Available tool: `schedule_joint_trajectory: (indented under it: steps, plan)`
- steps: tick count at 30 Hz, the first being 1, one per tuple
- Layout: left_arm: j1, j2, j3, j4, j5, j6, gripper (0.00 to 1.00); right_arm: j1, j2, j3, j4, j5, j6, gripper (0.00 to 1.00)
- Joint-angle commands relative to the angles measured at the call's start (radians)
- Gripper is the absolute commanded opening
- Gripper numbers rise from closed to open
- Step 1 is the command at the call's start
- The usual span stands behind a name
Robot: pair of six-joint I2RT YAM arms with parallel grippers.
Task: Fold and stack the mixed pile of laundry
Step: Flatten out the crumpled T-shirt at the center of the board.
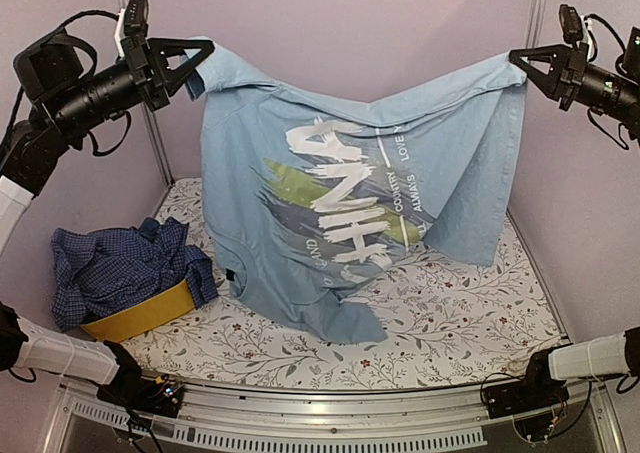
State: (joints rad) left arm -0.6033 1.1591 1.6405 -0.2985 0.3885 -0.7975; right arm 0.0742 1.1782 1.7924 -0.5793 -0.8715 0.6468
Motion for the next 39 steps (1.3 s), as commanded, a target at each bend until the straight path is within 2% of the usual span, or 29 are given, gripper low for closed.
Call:
schedule_joint_trajectory:
  steps: [1, 3, 5, 8, 10, 12, 15, 16, 17, 18, 20, 21, 23, 28, 31, 35, 39]
  plan:
    - [-0.011, 0.006, -0.003, 0.016, -0.167, -0.008, 0.0, 0.006, 0.031, 0.006, 0.02, 0.029, 0.033, 0.0]
    - [0.004, 0.034, -0.018, 0.005, -0.248, 0.005, 0.0, 0.005, 0.042, -0.052, 0.028, 0.119, 0.012, 0.0]
    - [0.065, 0.101, -0.02, 0.012, -0.266, 0.009, 0.0, 0.003, 0.083, -0.079, 0.042, 0.185, 0.005, 0.0]
    - [0.212, 0.27, 0.017, 0.066, -0.199, -0.046, 0.0, -0.007, 0.231, -0.013, 0.087, 0.249, -0.01, 0.0]
    - [0.301, 0.421, 0.105, 0.168, -0.093, -0.083, 0.0, -0.03, 0.4, 0.15, 0.111, 0.24, 0.007, 0.0]
    - [0.351, 0.605, 0.324, 0.221, 0.003, -0.1, 0.0, -0.05, 0.552, 0.362, 0.118, 0.221, 0.022, 0.0]
    - [0.379, 0.903, 0.825, 0.228, 0.088, -0.062, 0.0, -0.067, 0.794, 0.752, 0.182, 0.157, 0.097, 0.0]
    - [0.391, 0.985, 0.985, 0.27, 0.147, -0.084, 0.0, -0.091, 0.866, 0.815, 0.289, 0.117, 0.133, 0.0]
    - [0.41, 1.057, 1.065, 0.389, 0.197, -0.128, 0.0, -0.107, 0.905, 0.813, 0.436, 0.076, 0.229, 0.0]
    - [0.425, 1.068, 1.077, 0.516, 0.216, -0.184, 0.0, -0.112, 0.908, 0.789, 0.574, 0.062, 0.307, 0.0]
    - [0.438, 1.018, 1.004, 0.64, 0.217, -0.183, 0.0, -0.117, 0.888, 0.748, 0.728, 0.065, 0.363, 0.0]
    - [0.439, 0.969, 0.932, 0.648, 0.207, -0.135, 0.0, -0.121, 0.875, 0.742, 0.74, 0.066, 0.359, 0.0]
    - [0.438, 0.856, 0.704, 0.69, 0.198, -0.049, 0.0, -0.131, 0.866, 0.708, 0.743, 0.048, 0.331, 0.0]
    - [0.445, 0.72, 0.296, 0.753, 0.205, 0.08, 0.0, -0.139, 0.811, 0.381, 0.766, 0.051, 0.198, 0.0]
    - [0.447, 0.72, 0.062, 0.841, 0.208, 0.049, 0.0, -0.134, 0.818, 0.175, 0.788, 0.04, 0.148, 0.0]
    - [0.435, 0.763, -0.163, 0.814, 0.26, -0.01, 0.0, -0.128, 0.82, -0.082, 0.738, 0.047, 0.075, 0.0]
    - [0.393, 0.674, -0.443, 0.789, 0.168, -0.068, 0.0, -0.128, 0.767, -0.281, 0.633, 0.088, 0.013, 0.0]
